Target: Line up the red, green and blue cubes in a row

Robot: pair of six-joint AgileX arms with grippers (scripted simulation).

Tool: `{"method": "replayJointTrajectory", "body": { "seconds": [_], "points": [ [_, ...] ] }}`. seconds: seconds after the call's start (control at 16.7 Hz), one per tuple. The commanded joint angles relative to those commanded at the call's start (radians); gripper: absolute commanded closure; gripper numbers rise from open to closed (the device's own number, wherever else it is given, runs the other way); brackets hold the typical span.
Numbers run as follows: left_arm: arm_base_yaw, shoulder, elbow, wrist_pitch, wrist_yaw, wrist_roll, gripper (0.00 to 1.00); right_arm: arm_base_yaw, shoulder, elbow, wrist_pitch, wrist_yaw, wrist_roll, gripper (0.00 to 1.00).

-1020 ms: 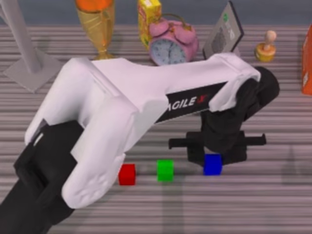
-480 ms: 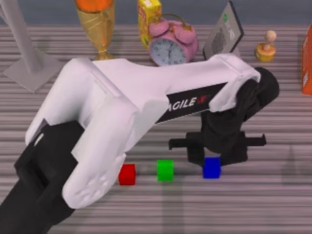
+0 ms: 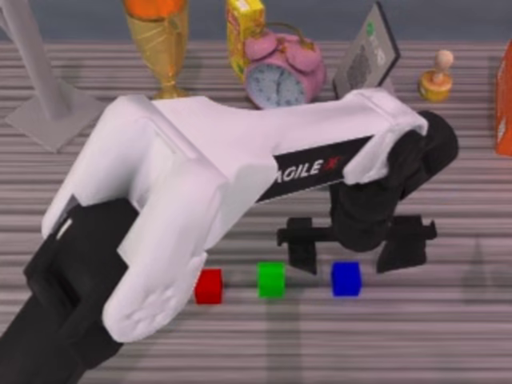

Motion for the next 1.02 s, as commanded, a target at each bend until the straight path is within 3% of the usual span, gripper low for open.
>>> {"method": "replayJointTrajectory", "body": {
  "seconds": [0.54,1.02],
  "points": [
    [0.001,-0.001,0.017,-0.017,-0.001,-0.001,0.00,0.000,0.000,0.000,0.000,0.000,0.000,0.00],
    [0.015,-0.043,0.201,-0.244,-0.001,-0.007,0.00,0.000,0.000,0.000,0.000,0.000,0.000,0.00]
  ]
}}
